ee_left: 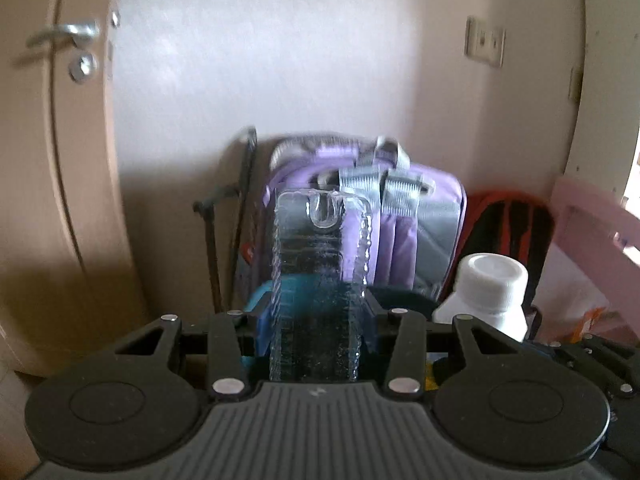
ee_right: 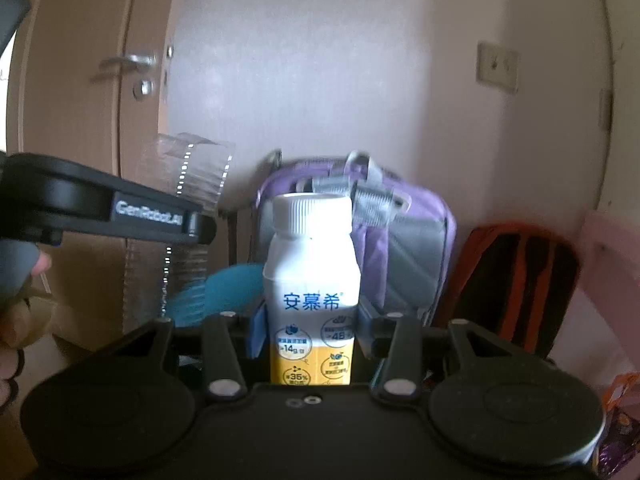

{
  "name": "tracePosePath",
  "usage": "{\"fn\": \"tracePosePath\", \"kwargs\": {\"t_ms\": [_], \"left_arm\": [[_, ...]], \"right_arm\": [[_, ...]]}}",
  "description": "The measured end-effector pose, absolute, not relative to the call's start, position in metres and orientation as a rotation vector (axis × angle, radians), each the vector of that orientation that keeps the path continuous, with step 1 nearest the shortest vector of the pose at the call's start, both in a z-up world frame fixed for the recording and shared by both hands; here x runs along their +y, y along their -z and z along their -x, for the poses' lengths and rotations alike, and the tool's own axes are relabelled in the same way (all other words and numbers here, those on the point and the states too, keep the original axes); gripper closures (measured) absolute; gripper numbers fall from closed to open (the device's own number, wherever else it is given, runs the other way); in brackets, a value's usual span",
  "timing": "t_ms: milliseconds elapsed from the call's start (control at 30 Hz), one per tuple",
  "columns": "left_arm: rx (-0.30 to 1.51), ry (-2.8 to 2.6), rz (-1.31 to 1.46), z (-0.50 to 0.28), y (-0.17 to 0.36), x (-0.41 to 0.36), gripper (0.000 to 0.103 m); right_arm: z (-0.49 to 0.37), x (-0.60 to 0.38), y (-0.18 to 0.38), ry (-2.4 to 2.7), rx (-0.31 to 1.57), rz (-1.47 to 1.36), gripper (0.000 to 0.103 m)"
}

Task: Collect trash
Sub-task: 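Lift the packaging and milk bottle up to the teal bin with both tools, then open both tools to drop the packaging and bottle into the bin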

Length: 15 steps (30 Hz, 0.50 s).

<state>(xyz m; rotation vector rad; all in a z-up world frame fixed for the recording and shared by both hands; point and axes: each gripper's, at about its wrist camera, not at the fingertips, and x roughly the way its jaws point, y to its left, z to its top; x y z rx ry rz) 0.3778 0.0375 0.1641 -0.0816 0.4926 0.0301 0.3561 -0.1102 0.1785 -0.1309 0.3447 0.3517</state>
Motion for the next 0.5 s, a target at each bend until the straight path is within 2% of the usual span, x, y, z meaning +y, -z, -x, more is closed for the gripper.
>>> {"fn": "tracePosePath", "kwargs": {"t_ms": [500], "left_arm": [[0.748, 0.027, 0.029, -0.435, -0.083, 0.037, 0.059]], "right_arm": [[-0.412, -0.094, -0.121, -0.421, 0.585, 0.196, 0.06]]}}
